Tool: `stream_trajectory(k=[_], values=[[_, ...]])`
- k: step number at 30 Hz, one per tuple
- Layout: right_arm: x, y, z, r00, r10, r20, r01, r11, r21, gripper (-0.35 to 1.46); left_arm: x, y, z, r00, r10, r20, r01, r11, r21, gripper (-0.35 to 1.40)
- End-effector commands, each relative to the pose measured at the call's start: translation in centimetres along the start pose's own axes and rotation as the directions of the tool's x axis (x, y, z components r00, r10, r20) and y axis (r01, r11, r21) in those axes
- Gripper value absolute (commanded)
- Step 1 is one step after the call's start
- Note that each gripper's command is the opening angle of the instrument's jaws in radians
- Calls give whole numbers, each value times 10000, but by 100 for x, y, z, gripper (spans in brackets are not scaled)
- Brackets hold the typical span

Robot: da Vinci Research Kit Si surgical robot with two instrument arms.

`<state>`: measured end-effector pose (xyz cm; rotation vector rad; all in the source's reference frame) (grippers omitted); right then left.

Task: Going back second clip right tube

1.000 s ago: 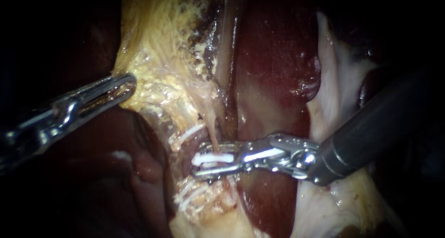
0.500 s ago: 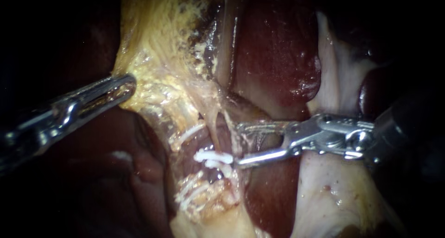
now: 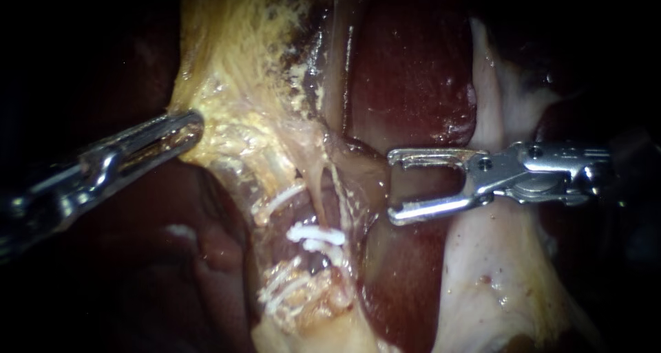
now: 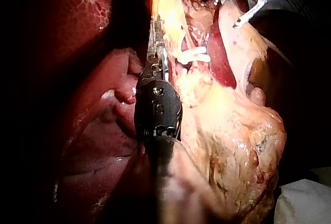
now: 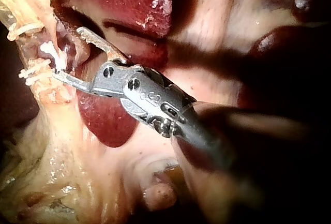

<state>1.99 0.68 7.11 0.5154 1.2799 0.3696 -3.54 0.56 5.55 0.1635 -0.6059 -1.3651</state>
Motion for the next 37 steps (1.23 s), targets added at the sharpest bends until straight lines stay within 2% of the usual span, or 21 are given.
stream_trajectory(k=[1, 4, 7, 11, 17, 20, 26, 37], values=[[0, 0, 0, 10000, -88, 1, 88, 10000, 33, 60, 3, -2, 3, 10000, 16, -86, -15, 9999, 150, -35], [1, -1, -1, 9993, -385, 1, 384, 9992, 99, 60, 10, -8, 14, 9999, 40, -141, -34, 9991, 417, -35], [1, -2, -1, 9977, -682, 1, 682, 9976, 137, 60, 19, -15, 30, 9980, 612, -162, -599, 9957, 712, -35], [1, -3, -3, 9958, -921, -6, 921, 9955, 209, 60, 32, -20, 57, 9949, 998, -142, -979, 9899, 1023, -35], [2, -3, -4, 9952, -974, -7, 974, 9950, 215, 60, 42, -25, 96, 9917, 1245, -327, -1194, 9846, 1274, -35], [1, -3, -6, 9952, -974, -7, 974, 9950, 222, 60, 42, -29, 105, 9903, 1341, -359, -1281, 9824, 1361, -35], [3, -2, -8, 9954, -959, -37, 959, 9951, 226, 60, 45, -37, 107, 9885, 1444, -448, -1367, 9802, 1434, -35], [4, -4, -10, 9954, -958, -39, 959, 9951, 242, 60, 45, -33, 101, 9866, 1553, -494, -1455, 9762, 1609, -35]])
